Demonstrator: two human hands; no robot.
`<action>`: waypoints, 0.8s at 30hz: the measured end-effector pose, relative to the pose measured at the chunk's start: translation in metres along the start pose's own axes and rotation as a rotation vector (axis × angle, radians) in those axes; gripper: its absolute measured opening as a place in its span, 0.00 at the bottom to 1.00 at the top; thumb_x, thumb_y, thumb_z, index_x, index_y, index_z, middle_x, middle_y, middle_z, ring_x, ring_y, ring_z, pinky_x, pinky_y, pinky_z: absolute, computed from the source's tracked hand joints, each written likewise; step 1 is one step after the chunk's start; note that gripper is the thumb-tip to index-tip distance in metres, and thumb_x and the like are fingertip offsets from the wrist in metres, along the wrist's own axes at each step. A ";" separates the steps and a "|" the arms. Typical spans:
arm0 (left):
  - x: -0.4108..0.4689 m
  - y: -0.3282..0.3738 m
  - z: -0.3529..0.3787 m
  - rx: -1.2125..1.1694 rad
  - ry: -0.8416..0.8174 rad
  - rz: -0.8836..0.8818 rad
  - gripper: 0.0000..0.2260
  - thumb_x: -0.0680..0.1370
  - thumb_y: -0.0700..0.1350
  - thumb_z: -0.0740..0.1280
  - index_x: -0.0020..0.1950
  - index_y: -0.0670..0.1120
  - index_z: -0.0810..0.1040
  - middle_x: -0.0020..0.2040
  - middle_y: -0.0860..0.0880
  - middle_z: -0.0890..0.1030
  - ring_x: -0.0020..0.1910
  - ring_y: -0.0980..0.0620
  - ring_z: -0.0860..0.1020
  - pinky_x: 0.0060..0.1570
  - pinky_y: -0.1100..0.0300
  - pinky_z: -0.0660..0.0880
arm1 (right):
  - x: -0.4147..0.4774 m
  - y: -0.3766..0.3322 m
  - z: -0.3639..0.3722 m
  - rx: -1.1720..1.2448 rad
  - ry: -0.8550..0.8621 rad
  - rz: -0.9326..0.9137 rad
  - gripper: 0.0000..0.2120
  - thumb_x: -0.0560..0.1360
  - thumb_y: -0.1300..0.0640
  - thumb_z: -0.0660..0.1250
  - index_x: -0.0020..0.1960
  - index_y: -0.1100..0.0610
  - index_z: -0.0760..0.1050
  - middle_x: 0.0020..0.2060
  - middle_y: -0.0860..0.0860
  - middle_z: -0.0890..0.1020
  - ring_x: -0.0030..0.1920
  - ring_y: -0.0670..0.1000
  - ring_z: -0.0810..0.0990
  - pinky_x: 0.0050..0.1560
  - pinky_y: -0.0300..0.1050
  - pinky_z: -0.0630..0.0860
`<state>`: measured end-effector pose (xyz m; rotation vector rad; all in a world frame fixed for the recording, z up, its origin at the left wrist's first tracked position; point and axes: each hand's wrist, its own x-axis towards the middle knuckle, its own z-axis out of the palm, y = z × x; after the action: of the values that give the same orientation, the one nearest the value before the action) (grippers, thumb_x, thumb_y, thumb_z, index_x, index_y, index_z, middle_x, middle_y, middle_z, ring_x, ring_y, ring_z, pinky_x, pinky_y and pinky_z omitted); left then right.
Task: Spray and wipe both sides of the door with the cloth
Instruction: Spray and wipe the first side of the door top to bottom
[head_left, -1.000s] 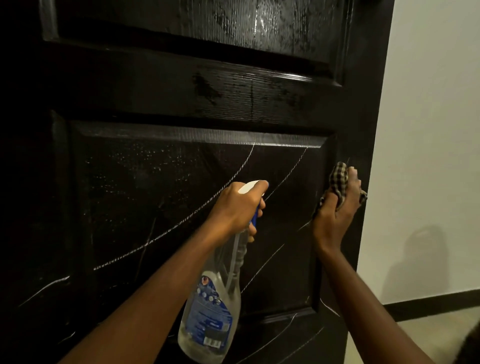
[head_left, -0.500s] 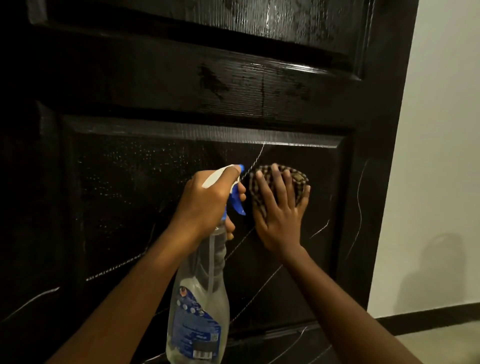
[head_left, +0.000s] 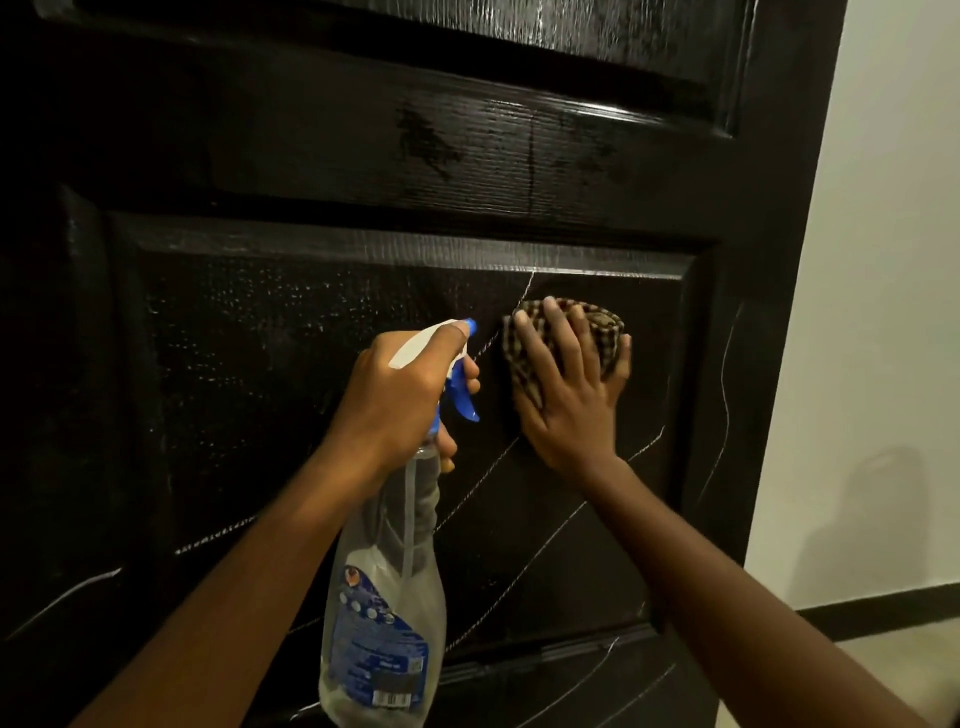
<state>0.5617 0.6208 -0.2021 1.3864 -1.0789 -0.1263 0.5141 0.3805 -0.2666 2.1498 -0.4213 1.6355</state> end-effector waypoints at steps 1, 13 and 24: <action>-0.001 0.000 -0.001 0.000 -0.003 0.000 0.20 0.82 0.56 0.60 0.43 0.42 0.81 0.42 0.42 0.84 0.23 0.44 0.75 0.27 0.53 0.77 | -0.007 0.014 -0.003 -0.037 -0.022 -0.036 0.34 0.78 0.41 0.58 0.81 0.43 0.51 0.81 0.50 0.53 0.81 0.50 0.46 0.74 0.73 0.42; 0.002 0.002 -0.013 0.109 0.003 -0.029 0.22 0.82 0.57 0.60 0.42 0.40 0.80 0.41 0.40 0.83 0.22 0.47 0.75 0.25 0.55 0.76 | 0.034 0.016 -0.021 0.264 0.141 0.629 0.34 0.77 0.46 0.55 0.82 0.49 0.54 0.81 0.54 0.57 0.80 0.55 0.50 0.78 0.65 0.46; -0.028 -0.006 -0.089 0.074 0.187 -0.043 0.21 0.82 0.57 0.61 0.41 0.43 0.81 0.40 0.44 0.84 0.22 0.44 0.75 0.27 0.53 0.76 | 0.054 -0.127 0.004 0.094 0.053 0.075 0.34 0.78 0.42 0.58 0.82 0.46 0.53 0.81 0.51 0.55 0.81 0.54 0.49 0.77 0.66 0.43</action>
<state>0.6091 0.7016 -0.2061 1.4577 -0.9063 0.0122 0.5913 0.4898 -0.2322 2.1774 -0.4218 1.7824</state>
